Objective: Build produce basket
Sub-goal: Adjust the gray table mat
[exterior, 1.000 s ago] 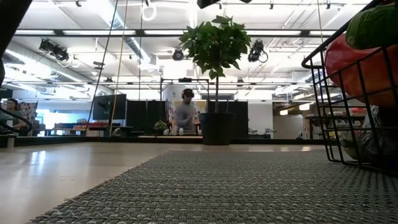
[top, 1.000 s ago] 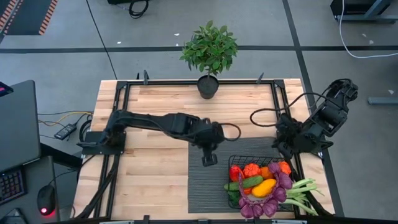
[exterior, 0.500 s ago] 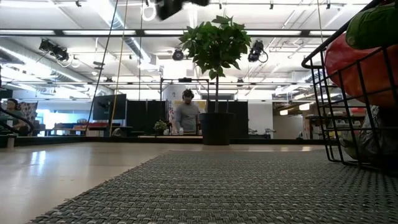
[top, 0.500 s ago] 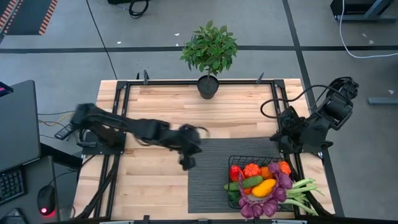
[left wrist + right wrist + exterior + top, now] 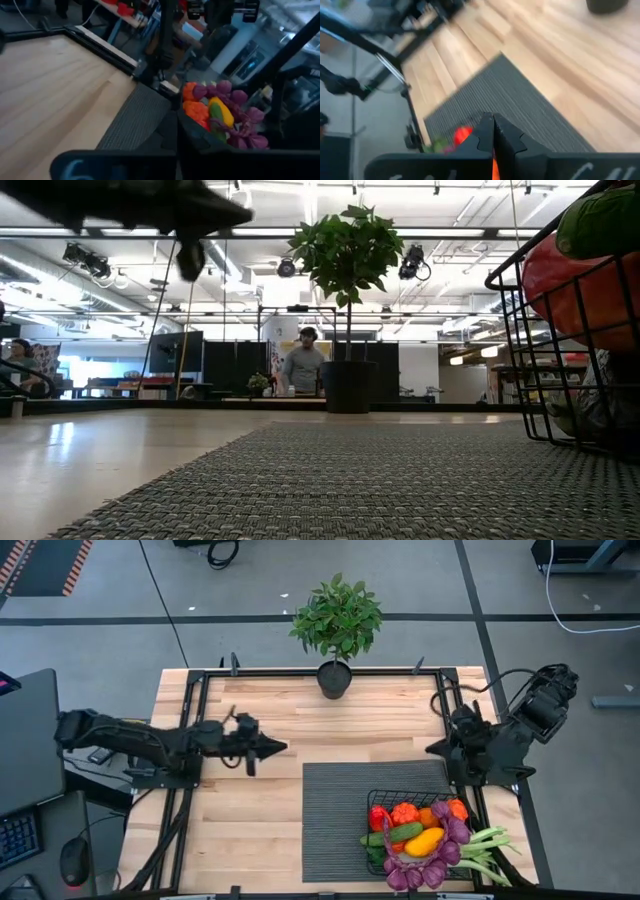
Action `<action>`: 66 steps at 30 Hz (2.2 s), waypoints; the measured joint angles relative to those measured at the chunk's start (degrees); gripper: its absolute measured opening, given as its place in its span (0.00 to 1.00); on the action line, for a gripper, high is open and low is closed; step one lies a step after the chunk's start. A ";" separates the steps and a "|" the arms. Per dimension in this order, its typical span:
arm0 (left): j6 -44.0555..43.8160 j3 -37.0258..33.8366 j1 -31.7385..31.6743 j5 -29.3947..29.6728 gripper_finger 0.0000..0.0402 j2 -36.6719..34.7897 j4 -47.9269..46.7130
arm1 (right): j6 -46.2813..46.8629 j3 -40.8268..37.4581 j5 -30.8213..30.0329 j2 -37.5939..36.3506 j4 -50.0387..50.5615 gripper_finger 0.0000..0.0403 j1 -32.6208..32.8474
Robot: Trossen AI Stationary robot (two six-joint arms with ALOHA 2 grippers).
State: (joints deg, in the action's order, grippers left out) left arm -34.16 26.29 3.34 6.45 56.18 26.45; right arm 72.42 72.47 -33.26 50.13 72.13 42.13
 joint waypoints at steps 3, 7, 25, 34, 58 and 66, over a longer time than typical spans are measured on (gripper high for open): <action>-1.25 -5.01 -1.22 -0.17 0.00 -4.70 1.72 | -2.33 0.00 -2.80 -1.51 -2.42 0.01 0.00; -0.78 -9.65 -1.30 0.40 0.00 -10.30 2.71 | -1.20 0.00 -5.91 -3.53 -2.82 0.01 0.00; -1.21 -25.71 -1.26 2.78 0.00 -42.41 -8.46 | 2.11 0.00 -4.77 -2.60 -3.12 0.05 0.00; 2.98 -25.71 -1.26 3.88 0.00 -52.04 -16.42 | -0.60 0.00 -3.65 -2.19 -3.49 0.03 0.00; 5.12 -25.73 -1.26 4.01 0.08 -54.71 -22.83 | -27.69 -45.41 6.37 -21.10 -67.17 0.01 -13.32; 5.12 -25.73 -1.26 4.01 0.06 -54.71 -22.82 | -38.68 -45.92 17.91 -21.42 -66.98 0.01 -24.78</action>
State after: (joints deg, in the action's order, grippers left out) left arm -29.04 0.56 2.09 10.46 1.48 3.63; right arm 33.74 26.55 -15.35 28.71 5.16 17.35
